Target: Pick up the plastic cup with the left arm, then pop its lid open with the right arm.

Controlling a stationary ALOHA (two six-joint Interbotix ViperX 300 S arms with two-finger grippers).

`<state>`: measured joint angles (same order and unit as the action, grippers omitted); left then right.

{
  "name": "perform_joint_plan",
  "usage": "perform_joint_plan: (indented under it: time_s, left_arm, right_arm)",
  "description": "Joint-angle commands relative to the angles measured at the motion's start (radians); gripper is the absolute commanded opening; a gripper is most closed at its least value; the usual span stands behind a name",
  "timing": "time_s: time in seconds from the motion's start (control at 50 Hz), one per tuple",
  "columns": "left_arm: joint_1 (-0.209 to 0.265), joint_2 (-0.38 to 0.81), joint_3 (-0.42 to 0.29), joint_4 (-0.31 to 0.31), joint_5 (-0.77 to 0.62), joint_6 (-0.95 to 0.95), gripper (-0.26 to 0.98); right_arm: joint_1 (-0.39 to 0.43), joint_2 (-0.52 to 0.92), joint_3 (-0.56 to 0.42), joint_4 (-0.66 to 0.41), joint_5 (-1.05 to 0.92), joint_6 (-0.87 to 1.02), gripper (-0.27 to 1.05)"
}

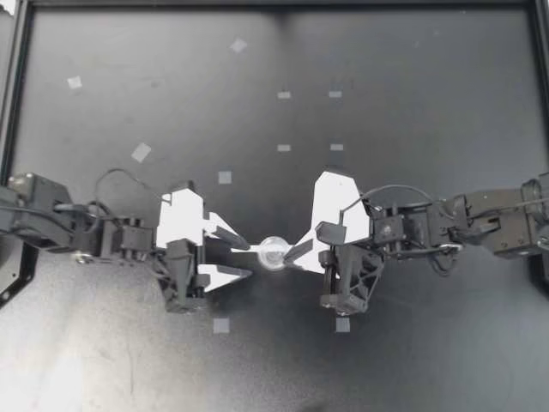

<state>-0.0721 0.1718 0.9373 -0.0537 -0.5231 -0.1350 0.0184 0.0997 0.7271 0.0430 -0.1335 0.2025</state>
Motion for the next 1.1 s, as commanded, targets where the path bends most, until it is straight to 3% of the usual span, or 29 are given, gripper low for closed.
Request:
perform_joint_plan:
  time_s: [0.0, 1.08]
  left_arm:
    - [0.008, 0.009, -0.028, -0.006, -0.008, 0.003, 0.51]
    - [0.029, 0.087, -0.098, -0.008, -0.006, 0.026, 0.51]
  right_arm:
    - [-0.015, 0.0, -0.021, 0.002, -0.028, 0.002, -0.09]
    - [-0.035, 0.114, -0.032, 0.0, -0.032, 0.023, -0.09]
